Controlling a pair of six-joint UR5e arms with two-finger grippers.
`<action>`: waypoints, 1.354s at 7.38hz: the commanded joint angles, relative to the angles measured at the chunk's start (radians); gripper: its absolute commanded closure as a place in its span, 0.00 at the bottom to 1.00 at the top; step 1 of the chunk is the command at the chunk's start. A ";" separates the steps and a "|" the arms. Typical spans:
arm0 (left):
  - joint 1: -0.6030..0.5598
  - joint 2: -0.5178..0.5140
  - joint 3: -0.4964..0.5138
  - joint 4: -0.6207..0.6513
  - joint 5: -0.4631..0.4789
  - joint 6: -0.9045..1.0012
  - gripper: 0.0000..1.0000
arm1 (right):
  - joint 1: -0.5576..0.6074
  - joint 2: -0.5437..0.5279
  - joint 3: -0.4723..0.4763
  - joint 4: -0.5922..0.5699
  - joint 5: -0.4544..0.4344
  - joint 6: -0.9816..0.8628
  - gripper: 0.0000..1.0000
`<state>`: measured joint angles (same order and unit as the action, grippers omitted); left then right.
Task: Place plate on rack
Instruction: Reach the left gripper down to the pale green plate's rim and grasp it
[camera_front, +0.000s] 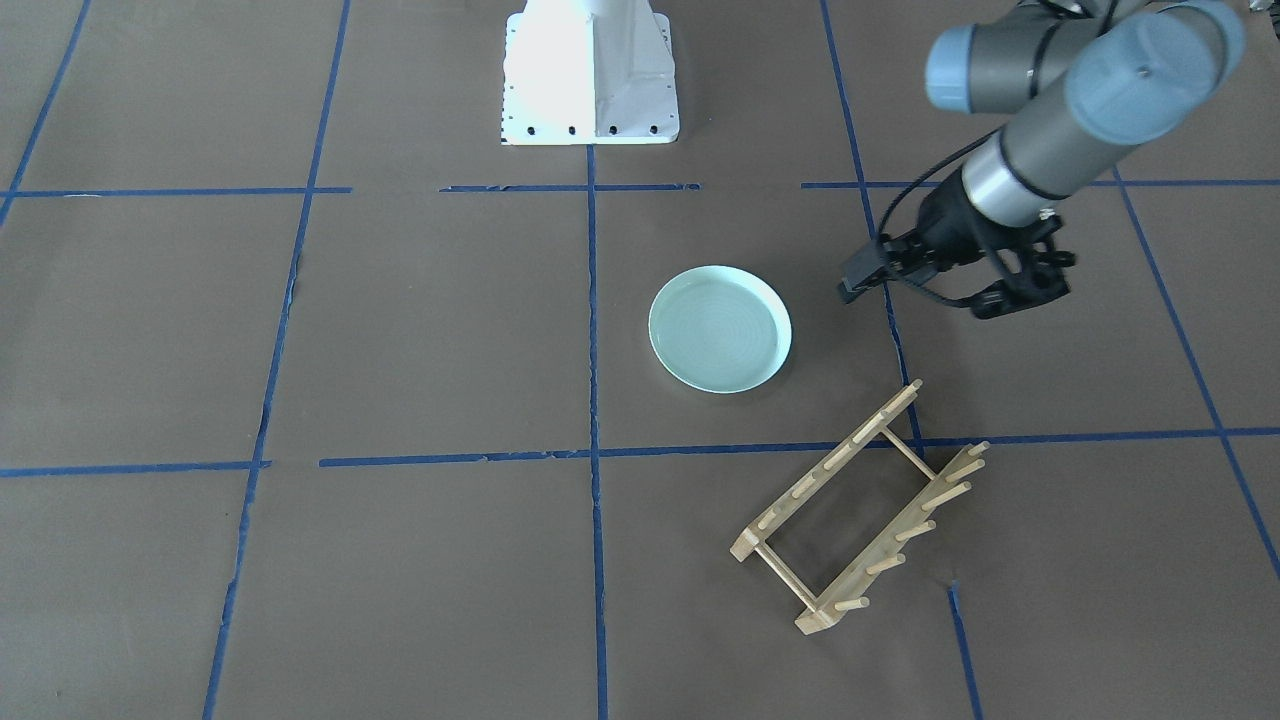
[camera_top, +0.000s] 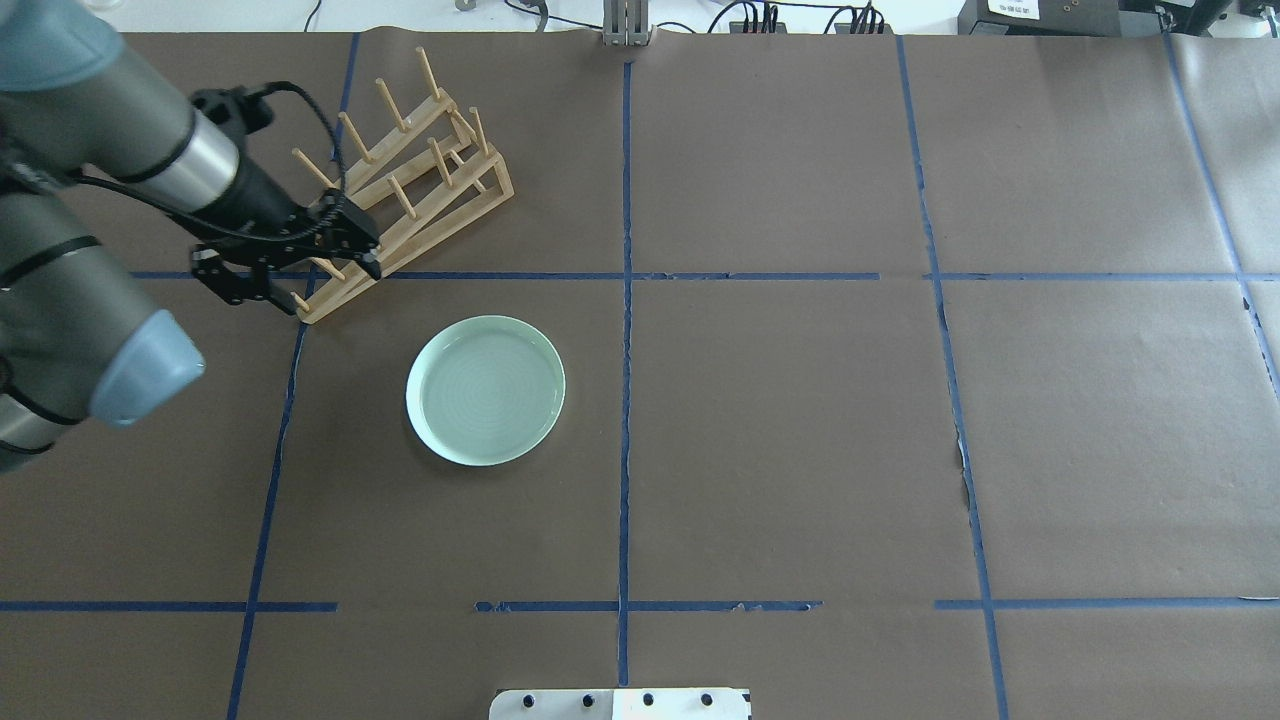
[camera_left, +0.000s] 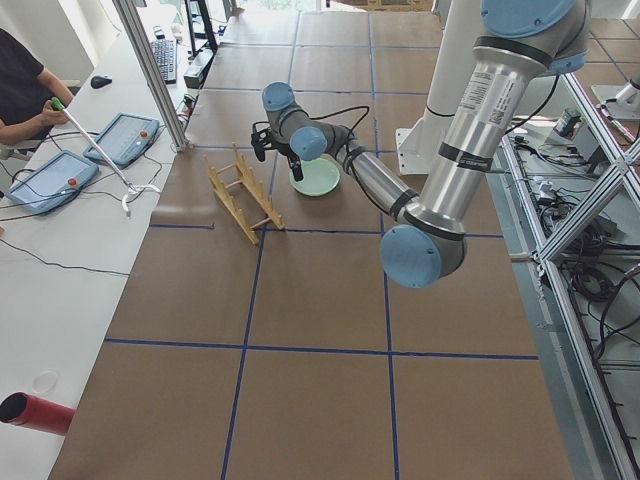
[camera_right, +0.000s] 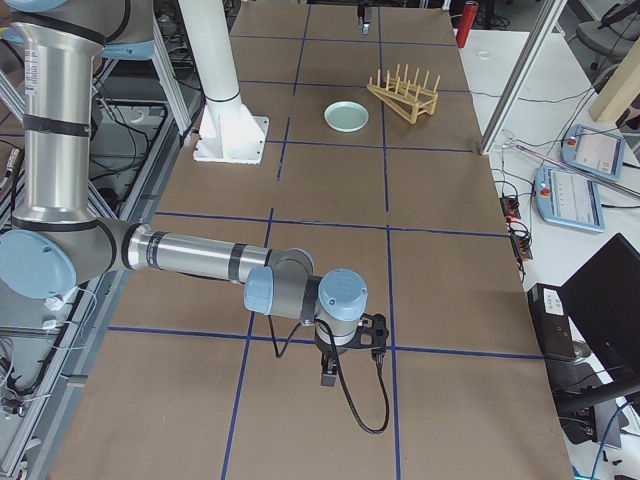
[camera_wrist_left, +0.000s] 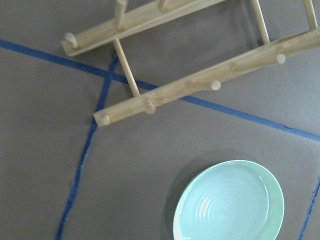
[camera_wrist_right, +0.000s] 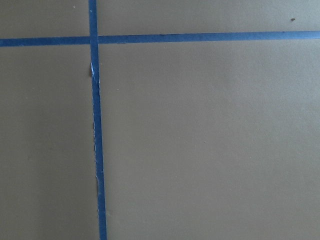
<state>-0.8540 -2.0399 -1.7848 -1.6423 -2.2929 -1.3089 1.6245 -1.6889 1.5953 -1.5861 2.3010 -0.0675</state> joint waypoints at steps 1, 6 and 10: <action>0.174 -0.162 0.155 0.024 0.136 -0.103 0.01 | 0.000 0.000 0.000 0.000 0.000 0.000 0.00; 0.259 -0.381 0.458 0.010 0.285 -0.096 0.19 | 0.000 0.000 0.000 0.000 0.000 0.000 0.00; 0.265 -0.381 0.469 0.010 0.285 -0.098 0.75 | 0.000 0.000 0.000 0.000 0.000 0.000 0.00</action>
<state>-0.5903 -2.4209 -1.3161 -1.6331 -2.0082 -1.4058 1.6245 -1.6889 1.5953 -1.5861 2.3010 -0.0675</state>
